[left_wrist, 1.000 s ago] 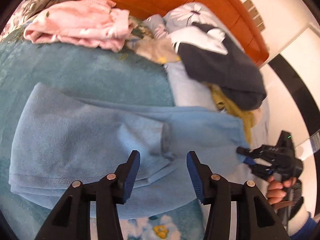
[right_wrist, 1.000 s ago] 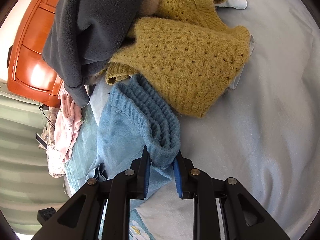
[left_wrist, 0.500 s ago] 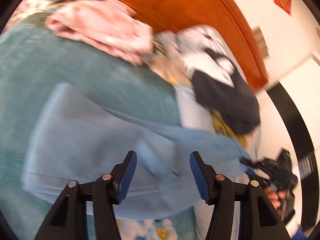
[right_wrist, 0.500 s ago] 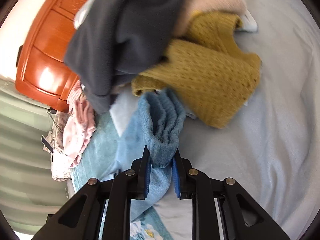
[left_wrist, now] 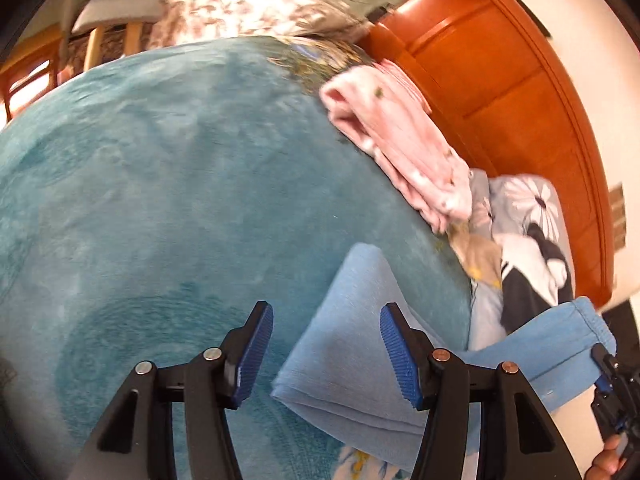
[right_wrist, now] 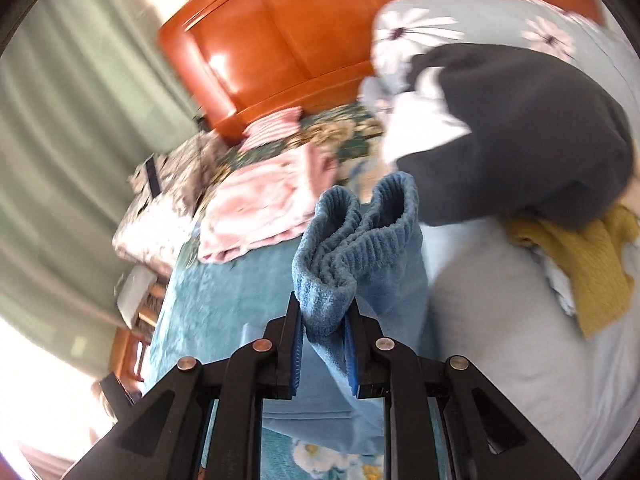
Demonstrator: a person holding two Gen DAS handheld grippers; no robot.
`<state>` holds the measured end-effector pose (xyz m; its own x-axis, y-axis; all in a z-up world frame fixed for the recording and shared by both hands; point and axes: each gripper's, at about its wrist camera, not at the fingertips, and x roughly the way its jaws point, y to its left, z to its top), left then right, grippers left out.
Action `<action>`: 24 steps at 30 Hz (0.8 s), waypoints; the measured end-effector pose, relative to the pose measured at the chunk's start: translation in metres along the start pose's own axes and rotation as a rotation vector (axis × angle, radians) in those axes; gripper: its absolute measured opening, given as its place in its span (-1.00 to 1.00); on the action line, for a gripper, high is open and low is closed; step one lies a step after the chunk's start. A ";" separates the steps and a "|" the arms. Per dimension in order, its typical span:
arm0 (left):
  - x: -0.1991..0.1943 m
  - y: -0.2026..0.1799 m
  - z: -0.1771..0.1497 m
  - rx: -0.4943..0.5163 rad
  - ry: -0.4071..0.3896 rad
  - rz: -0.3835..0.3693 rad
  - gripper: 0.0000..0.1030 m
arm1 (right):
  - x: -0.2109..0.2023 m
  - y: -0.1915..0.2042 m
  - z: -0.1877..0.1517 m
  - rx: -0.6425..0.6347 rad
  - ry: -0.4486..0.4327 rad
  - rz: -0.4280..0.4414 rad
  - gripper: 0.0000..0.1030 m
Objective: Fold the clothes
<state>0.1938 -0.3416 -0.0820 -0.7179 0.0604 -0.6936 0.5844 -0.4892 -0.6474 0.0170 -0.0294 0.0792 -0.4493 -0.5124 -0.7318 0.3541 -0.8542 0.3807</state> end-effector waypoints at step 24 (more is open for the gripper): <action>0.000 0.025 0.009 -0.124 0.027 -0.126 0.17 | 0.120 0.093 -0.098 -0.346 0.349 0.047 -0.14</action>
<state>0.2049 -0.3614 -0.0957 -0.7790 0.1392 -0.6114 0.5336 -0.3649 -0.7630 0.0762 -0.1615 -0.0283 -0.1458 -0.4390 -0.8866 0.6457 -0.7212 0.2509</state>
